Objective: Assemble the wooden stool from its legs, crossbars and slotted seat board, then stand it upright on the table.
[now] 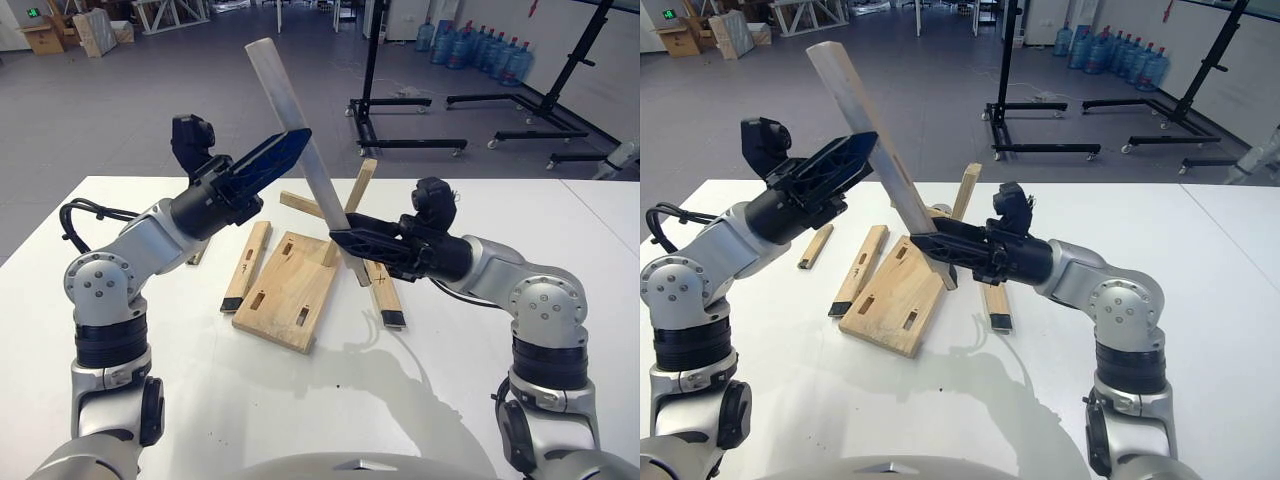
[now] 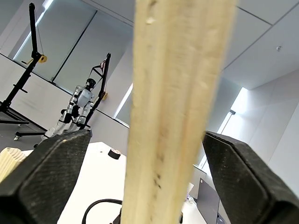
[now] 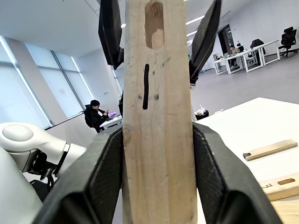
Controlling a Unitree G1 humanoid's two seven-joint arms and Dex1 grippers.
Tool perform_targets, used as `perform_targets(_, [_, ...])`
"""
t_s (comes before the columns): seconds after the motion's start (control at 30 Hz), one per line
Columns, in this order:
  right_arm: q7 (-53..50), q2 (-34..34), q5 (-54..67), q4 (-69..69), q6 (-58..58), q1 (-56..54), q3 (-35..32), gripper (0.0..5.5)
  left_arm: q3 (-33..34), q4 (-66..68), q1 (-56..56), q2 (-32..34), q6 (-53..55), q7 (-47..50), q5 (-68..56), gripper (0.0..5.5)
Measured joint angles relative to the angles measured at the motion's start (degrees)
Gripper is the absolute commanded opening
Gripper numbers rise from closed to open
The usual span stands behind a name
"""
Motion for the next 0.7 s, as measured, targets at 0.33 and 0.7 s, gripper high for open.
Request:
perform_targets(0.33, [0.60, -1.76, 0.40, 0.27, -0.38, 0.02, 2.07, 1.99, -0.37, 2.17, -1.78, 3.44, 1.62, 4.43, -11.50, 3.83])
perform_targets(0.7, [0.44, -1.77, 0.48, 0.27, -1.01, 0.21, 2.94, 1.99, -1.96, 3.14, -2.00, 4.32, 1.85, 6.88, -14.21, 2.42])
